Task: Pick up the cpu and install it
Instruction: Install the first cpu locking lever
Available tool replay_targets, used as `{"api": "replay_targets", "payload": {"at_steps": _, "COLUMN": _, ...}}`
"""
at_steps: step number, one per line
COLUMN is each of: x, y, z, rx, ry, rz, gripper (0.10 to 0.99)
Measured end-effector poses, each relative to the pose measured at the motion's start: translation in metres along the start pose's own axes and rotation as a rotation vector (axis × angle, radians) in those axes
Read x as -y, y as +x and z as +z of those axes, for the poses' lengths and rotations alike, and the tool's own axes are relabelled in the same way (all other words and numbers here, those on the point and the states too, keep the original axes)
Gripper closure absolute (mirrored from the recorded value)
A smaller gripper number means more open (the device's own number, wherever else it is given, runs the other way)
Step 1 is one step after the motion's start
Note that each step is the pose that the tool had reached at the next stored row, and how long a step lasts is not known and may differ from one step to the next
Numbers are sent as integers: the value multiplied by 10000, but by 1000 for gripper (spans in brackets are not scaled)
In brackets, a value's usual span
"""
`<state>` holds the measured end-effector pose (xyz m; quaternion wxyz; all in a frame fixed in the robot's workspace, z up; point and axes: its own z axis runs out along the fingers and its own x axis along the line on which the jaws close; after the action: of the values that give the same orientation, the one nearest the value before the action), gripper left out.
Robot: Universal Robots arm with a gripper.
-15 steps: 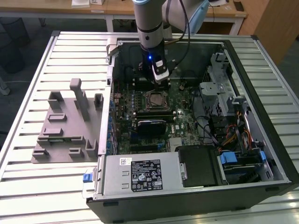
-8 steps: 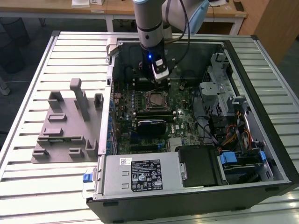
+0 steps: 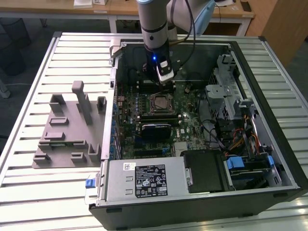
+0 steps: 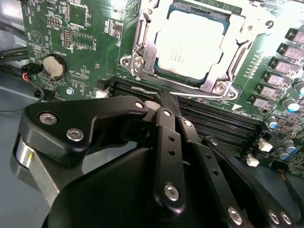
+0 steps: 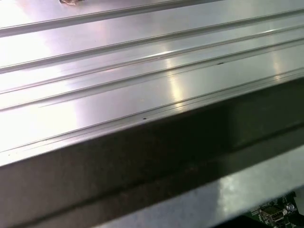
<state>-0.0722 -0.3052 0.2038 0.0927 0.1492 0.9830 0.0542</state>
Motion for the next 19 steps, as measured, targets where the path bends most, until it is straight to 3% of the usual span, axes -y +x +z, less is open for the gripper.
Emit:
{"api": "replay_targets", "payload": {"at_steps": 15, "x": -7, "y": 7, "z": 20, "rx": -9, "ry": -5, "rz": -72, "gripper": 980}}
{"api": "replay_targets", "payload": {"at_steps": 19, "x": -5, "y": 10, "z": 34, "rx": 15, "ry": 74, "rz": -86, "gripper": 980}}
